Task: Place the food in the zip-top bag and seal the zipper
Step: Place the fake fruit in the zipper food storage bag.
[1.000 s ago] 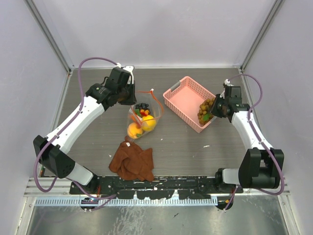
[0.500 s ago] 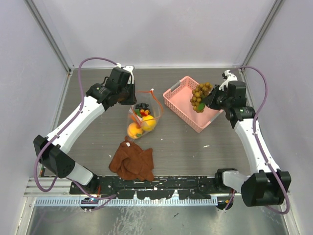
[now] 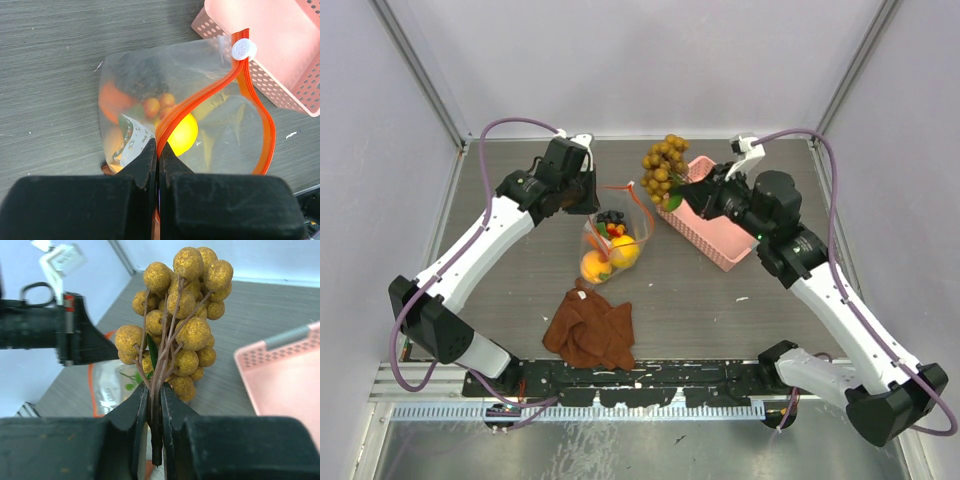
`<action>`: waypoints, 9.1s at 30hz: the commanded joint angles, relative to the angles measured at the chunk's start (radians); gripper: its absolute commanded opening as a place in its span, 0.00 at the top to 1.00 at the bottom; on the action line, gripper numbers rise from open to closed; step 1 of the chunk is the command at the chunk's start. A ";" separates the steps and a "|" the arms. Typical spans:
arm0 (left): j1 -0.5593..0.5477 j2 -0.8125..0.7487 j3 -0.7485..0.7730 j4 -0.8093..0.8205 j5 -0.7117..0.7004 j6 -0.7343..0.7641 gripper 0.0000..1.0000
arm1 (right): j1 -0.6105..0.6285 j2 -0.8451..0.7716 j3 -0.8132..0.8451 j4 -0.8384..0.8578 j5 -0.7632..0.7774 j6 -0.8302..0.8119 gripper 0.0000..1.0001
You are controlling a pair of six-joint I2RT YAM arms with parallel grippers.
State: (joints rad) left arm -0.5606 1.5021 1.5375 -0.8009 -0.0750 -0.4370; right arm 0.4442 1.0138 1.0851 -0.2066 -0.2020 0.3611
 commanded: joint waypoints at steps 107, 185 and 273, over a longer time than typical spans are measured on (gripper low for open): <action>0.005 -0.103 -0.027 -0.029 -0.043 0.014 1.00 | 0.391 0.191 0.073 -0.023 0.032 -0.170 0.99; -0.083 -0.334 -0.402 0.228 -0.062 -0.302 0.51 | 0.441 0.408 -0.090 0.538 0.558 0.158 0.99; -0.334 -0.121 -0.115 -0.017 -0.202 -0.222 1.00 | 0.143 0.013 -0.047 -0.183 0.153 -0.170 0.31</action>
State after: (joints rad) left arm -0.8982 1.3907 1.3743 -0.8200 -0.2909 -0.6868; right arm 0.6697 1.0397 1.1042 -0.4683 0.1394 0.2646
